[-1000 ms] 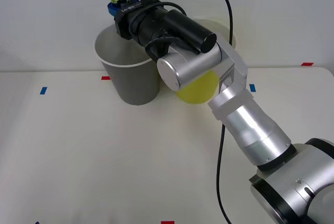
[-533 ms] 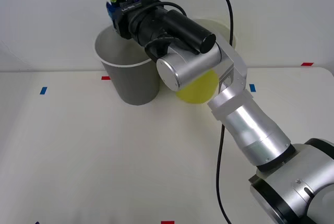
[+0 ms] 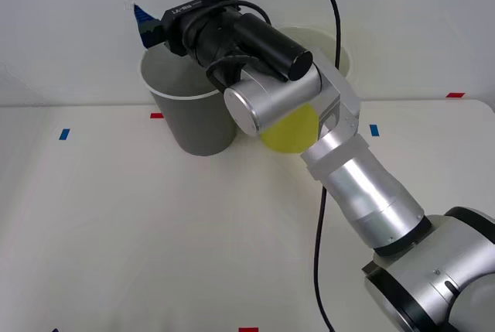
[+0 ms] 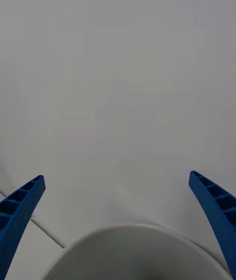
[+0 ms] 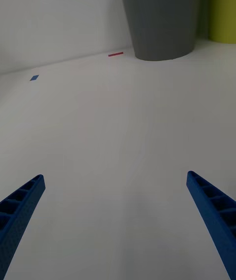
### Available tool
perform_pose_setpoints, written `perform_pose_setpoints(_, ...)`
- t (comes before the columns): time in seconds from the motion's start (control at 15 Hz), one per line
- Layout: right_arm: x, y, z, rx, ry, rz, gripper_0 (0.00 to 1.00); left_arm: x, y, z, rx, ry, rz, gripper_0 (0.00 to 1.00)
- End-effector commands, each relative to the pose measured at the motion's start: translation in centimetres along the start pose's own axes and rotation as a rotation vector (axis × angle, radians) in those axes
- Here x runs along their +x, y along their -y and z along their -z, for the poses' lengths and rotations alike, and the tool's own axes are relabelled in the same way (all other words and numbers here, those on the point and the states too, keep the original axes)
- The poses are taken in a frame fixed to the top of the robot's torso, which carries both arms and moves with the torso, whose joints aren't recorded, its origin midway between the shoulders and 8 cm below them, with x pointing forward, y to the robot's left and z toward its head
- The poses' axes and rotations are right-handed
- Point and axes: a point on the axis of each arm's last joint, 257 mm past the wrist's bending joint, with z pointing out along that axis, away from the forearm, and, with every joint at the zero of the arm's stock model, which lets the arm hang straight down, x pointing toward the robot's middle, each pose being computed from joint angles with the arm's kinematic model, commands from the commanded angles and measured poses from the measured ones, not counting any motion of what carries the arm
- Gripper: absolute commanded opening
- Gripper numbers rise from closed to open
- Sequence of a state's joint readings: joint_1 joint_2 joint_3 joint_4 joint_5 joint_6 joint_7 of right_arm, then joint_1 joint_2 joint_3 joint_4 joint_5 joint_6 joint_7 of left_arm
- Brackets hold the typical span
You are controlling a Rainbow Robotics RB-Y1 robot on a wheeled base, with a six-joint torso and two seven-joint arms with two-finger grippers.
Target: Put cans in the gray bin and PET bottles in the light green bin.
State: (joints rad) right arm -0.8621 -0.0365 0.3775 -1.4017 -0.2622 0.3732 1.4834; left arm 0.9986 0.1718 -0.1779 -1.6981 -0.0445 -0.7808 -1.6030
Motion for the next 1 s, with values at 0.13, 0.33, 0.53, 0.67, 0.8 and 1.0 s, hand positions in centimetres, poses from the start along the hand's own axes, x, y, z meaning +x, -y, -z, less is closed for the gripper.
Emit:
perform_pose_setpoints(0.13,-4.4,-0.5,1.6,-0.032,0.045,0.019,1.00,0.0,0.0,0.0,0.000,0.000,0.000,1.00)
perform_pose_setpoints(0.33,-6.6,2.2,4.5,-0.005,0.004,0.077,1.00,0.0,0.0,0.0,0.000,0.000,0.000,1.00)
perform_pose_setpoints(0.53,-7.0,6.3,8.5,0.023,0.019,0.106,1.00,0.0,0.0,0.0,0.000,0.000,0.000,1.00)
perform_pose_setpoints(0.67,-6.8,9.1,11.5,0.064,0.019,0.146,1.00,0.0,0.0,0.0,0.000,0.000,0.000,1.00)
perform_pose_setpoints(0.8,-6.2,12.5,15.3,0.122,0.007,0.159,1.00,0.0,0.0,0.0,0.000,0.000,0.000,1.00)
perform_pose_setpoints(1.0,-5.3,16.1,21.1,0.200,-0.009,0.159,1.00,0.0,0.0,0.0,0.000,0.000,0.000,1.00)
